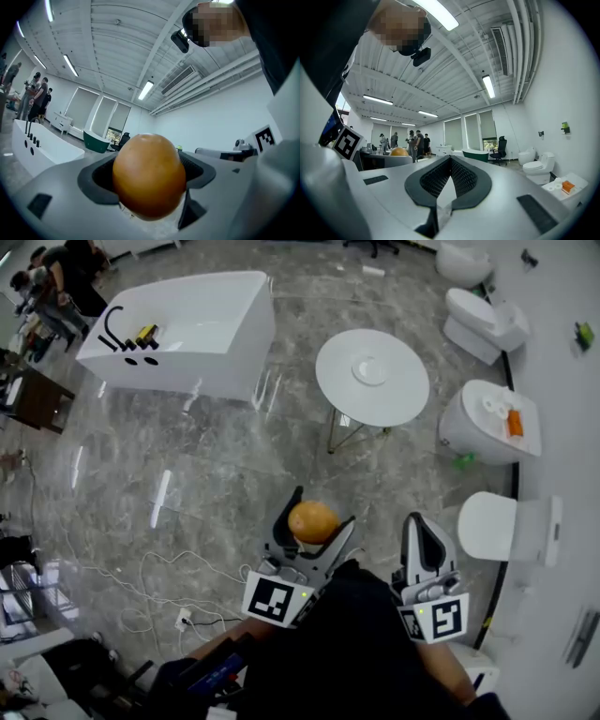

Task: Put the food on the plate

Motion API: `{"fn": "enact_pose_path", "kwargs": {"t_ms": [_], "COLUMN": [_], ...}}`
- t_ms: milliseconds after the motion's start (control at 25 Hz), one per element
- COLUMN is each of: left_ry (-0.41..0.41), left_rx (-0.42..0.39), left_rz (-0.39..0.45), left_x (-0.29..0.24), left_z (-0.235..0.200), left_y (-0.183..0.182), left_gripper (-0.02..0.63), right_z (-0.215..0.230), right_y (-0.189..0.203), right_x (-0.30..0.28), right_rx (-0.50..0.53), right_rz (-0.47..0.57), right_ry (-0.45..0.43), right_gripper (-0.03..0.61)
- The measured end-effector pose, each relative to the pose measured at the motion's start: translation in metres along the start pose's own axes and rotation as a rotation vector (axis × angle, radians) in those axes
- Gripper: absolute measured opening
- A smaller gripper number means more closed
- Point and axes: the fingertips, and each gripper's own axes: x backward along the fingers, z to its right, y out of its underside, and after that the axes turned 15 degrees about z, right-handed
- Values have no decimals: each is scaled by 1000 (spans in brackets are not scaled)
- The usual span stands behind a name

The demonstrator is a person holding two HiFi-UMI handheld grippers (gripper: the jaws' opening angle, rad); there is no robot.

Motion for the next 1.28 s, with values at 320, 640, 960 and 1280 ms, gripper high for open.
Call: {"fn": "enact_pose_path", "kwargs": {"t_ms": [320,640,960,1280], "left_ry": [-35,-26,-34,-36], "left_rx": [9,-11,-26,-24], "left_rz": [17,30,36,40], "left_x": [-11,-22,-37,-49], "left_z": [9,34,57,82], "left_y": [-2,9,24,37], "left_gripper": [373,373,373,373], "right_z": [26,41,71,94], "right_y": [0,1,-3,-5], "right_x": [7,20,33,43], "right_rx": [-12,-28,-35,-45], "right_rz": [-22,-32,-25,-17], "right_ry": [39,16,12,-14], "right_gripper": [8,8,8,8]}}
